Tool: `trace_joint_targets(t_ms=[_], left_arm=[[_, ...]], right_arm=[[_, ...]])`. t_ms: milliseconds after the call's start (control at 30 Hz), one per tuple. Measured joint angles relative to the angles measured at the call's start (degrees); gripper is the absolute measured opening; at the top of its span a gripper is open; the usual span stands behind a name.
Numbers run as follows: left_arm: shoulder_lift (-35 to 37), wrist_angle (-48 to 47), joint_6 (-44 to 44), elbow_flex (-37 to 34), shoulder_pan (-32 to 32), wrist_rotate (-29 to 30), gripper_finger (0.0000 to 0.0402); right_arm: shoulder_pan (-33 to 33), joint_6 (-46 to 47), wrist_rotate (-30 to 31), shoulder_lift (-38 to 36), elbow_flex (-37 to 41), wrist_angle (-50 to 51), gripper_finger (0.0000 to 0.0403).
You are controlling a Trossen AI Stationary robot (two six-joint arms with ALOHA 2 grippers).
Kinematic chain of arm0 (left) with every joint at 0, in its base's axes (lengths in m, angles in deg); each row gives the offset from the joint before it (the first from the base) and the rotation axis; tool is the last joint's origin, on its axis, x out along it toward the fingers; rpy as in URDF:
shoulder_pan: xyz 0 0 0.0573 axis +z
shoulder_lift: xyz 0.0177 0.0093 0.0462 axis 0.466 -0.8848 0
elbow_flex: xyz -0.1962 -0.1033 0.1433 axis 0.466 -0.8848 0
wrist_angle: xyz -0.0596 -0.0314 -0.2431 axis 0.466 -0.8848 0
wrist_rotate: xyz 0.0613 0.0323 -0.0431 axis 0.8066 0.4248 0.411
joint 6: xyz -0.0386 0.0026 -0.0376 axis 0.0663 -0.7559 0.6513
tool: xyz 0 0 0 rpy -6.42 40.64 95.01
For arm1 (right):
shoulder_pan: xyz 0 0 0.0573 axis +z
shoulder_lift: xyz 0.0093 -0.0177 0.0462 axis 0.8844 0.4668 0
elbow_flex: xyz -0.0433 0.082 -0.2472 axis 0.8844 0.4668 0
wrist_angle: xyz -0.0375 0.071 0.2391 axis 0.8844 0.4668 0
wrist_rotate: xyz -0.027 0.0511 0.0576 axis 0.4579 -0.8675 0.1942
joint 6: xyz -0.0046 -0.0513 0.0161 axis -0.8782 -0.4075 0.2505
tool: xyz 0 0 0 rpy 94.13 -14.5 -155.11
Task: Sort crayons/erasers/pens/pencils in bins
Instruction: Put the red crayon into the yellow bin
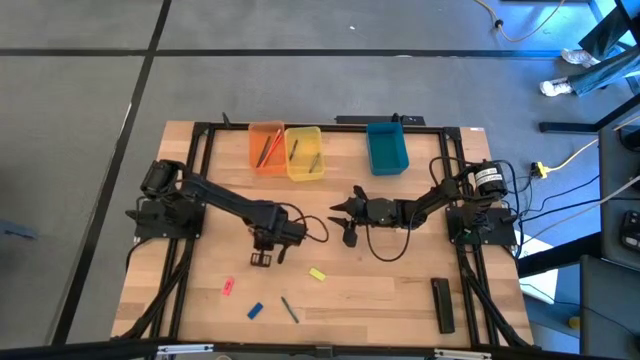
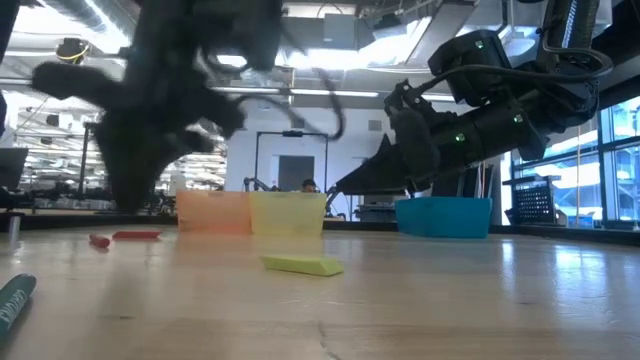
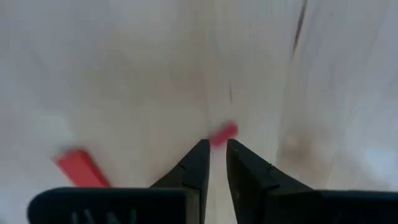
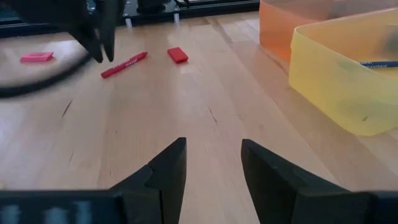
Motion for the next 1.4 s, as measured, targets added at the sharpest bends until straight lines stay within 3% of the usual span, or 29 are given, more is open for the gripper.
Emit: trace_joint_targets(t_ms=[133, 367, 500, 733, 967, 1133, 1400], left_arm=[[-0.02, -2.23, -0.50, -4.73, 0.14, -0.56, 0.0042], [-0.02, 3.31, -3.03, -7.61, 0.07, 0.37, 0.0059], [-0.02, 1.78, -4.80, -7.72, 0.07, 3.73, 0.0074], [-0.02, -0.16, -6.31, -6.58, -0.63, 4.65, 0.0107], [-0.02, 1.27, -13.96, -4.44, -0.81, 11.11, 0.0127], [-0.02, 7.47, -20.15, -5.27, 2.00, 9.03, 0.0129], [-0.20, 8.83, -23.19, -5.36, 6.60, 9.30, 0.0128]], right_arm=[[0.01, -0.21, -0.07, 0.00, 0.00, 0.13, 0.0157], [-0.01, -0.20, -0.07, 0.00, 0.00, 0.10, 0.0157], [0.00, -0.23, -0.03, 0.00, 0.00, 0.10, 0.0157], [-0.01, -0.25, 0.09, 0.00, 0.00, -0.01, 0.0157], [-1.22, -0.23, 0.11, 0.00, 0.00, -0.17, 0.0157], [-1.74, -0.07, 0.09, 0.00, 0.00, 0.46, 0.0157], [-1.72, -0.07, 0.07, 0.00, 0.04, 1.48, 0.0157]])
